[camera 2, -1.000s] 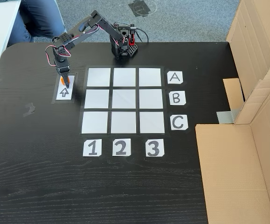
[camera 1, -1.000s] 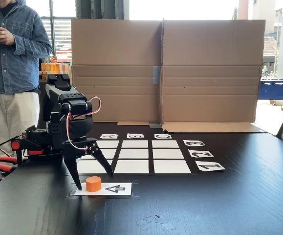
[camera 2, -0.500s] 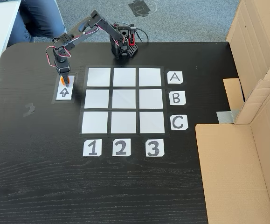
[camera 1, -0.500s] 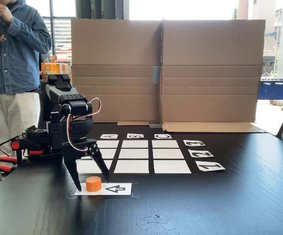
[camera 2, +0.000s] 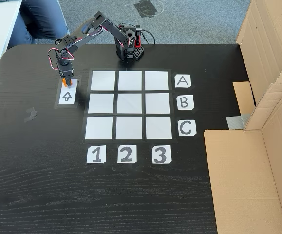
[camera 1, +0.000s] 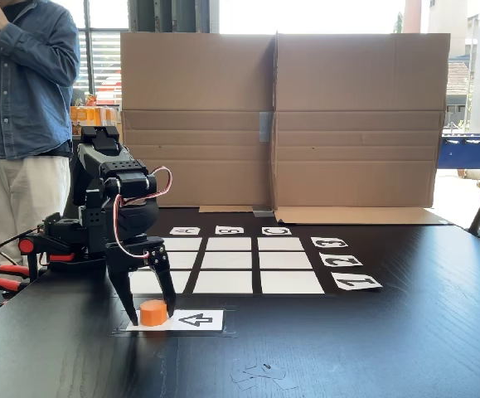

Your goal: Pick up the round, orange token and place it in the grid on square A1.

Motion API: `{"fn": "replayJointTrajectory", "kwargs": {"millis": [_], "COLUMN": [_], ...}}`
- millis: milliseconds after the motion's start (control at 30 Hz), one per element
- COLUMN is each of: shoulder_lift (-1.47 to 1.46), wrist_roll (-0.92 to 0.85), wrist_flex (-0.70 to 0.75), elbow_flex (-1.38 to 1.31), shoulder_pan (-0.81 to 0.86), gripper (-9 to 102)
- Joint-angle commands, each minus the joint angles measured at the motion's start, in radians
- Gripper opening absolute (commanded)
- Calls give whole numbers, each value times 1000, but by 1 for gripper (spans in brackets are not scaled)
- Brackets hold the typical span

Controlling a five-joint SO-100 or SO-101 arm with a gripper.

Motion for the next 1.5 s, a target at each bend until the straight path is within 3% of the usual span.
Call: {"fn": "replayJointTrajectory", "kwargs": {"millis": [0, 433, 833, 1467], "shoulder_lift": [5, 118, 402, 1032], "wrist_roll": [-3, 2, -3, -35], "wrist_flex": [-8, 18, 196, 255], "elbow_flex": [-32, -25, -3, 397], "shoulder_pan": [5, 6, 34, 23], "gripper": [12, 11, 11, 11]}}
